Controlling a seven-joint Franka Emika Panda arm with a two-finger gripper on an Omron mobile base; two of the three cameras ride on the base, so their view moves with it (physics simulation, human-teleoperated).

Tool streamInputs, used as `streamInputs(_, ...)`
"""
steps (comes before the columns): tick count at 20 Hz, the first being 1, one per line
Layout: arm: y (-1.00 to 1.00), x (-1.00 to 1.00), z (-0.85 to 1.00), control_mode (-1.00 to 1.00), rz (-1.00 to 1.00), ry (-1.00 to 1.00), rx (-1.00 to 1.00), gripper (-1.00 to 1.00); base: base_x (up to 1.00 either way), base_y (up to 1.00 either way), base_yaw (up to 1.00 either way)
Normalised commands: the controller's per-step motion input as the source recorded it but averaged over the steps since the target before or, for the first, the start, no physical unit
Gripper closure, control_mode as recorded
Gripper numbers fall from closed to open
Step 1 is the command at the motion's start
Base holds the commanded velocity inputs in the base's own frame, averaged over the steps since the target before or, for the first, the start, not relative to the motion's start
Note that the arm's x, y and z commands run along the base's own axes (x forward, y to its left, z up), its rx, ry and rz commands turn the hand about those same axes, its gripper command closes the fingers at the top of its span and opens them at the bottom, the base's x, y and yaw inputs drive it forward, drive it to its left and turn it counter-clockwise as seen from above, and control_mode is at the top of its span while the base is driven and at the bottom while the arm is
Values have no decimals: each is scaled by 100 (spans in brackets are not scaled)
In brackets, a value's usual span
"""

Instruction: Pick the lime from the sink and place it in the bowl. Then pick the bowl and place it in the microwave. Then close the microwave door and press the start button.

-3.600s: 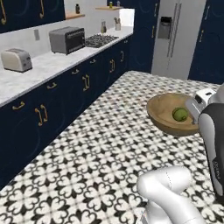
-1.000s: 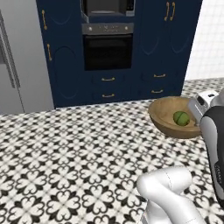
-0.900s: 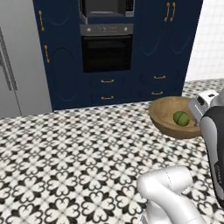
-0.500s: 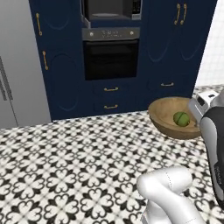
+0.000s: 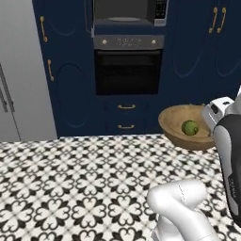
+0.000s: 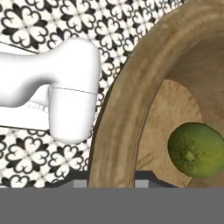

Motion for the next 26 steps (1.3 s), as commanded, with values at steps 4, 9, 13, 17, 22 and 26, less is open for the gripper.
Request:
streamInputs(4, 0, 0, 0, 100, 0, 0, 0, 100, 54, -100, 20)
streamInputs(9, 0, 0, 0, 100, 0, 0, 0, 100, 96, -98, 32)
streamInputs(13, 0, 0, 0, 100, 0, 0, 0, 100, 100, -91, 46)
streamInputs(17, 0, 0, 0, 100, 0, 0, 0, 100, 100, -65, 47)
streamInputs(22, 0, 0, 0, 100, 0, 0, 0, 100, 100, -39, 41)
streamInputs(26, 0, 0, 0, 100, 0, 0, 0, 100, 89, -43, 34)
